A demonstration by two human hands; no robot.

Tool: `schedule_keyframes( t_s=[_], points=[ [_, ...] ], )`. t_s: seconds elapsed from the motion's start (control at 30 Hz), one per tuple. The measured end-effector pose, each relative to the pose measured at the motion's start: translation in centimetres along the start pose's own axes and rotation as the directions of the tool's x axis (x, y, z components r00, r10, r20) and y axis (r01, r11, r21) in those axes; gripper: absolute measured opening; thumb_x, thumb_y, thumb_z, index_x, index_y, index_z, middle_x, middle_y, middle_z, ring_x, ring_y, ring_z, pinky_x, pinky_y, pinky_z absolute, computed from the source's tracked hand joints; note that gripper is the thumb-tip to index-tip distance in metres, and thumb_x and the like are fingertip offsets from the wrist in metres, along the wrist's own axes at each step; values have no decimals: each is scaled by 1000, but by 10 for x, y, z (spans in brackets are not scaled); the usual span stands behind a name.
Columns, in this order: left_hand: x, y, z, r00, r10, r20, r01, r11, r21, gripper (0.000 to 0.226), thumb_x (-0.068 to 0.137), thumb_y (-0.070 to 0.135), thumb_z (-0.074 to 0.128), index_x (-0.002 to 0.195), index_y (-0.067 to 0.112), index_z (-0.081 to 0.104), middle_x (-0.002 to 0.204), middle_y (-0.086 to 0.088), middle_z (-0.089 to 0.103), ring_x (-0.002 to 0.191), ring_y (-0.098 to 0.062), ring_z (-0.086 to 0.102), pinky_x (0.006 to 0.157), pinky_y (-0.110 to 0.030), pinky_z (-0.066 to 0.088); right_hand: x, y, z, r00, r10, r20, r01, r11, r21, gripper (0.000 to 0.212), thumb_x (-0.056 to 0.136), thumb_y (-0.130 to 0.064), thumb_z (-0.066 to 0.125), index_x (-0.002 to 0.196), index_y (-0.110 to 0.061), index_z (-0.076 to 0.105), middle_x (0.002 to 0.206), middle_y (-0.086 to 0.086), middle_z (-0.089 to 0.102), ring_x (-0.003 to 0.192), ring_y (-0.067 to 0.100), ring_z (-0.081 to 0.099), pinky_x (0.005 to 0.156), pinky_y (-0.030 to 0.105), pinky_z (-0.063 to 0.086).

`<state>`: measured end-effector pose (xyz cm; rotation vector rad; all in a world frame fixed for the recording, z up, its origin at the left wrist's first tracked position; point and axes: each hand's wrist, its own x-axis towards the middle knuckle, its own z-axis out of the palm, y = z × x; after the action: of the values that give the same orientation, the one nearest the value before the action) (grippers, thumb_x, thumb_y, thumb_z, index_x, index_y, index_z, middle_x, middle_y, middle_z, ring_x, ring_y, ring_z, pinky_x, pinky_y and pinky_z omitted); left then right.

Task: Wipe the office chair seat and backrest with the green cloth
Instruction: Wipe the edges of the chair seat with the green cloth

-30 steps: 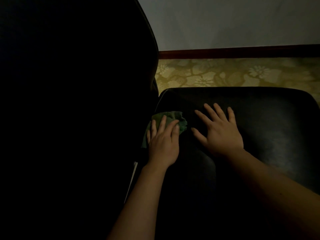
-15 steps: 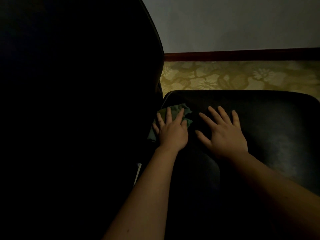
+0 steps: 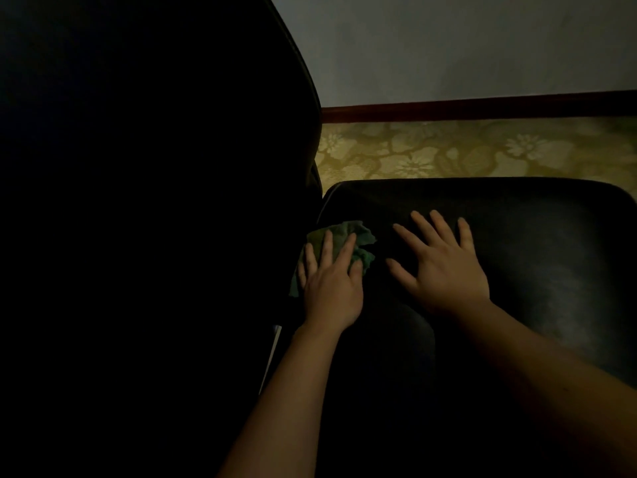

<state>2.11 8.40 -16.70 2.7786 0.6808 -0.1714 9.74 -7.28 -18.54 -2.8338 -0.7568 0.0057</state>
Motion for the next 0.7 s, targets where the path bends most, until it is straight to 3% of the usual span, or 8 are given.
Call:
schedule_keyframes(
  t_s=[0.43,0.7],
  points=[
    [51,23,-13,998,-25,65,28,998,-52,52,109,43,24,159,45,9,170,4,-6,155,-32,-13,124,-52,-4,2,2,1,1000,-4,23,4,1000,-28,79,86,-72,8,154,-35,25,164,4,17,152,26,6,120,55,-4],
    [29,11,-4,1000,17,-3,-17,999,-33,52,109,46,25,159,45,10,170,8,-5,156,-24,-12,125,-46,-5,4,1,-5,997,-8,83,11,999,-36,87,79,-74,-2,156,-36,14,166,2,6,152,25,-3,119,55,-7]
  ],
)
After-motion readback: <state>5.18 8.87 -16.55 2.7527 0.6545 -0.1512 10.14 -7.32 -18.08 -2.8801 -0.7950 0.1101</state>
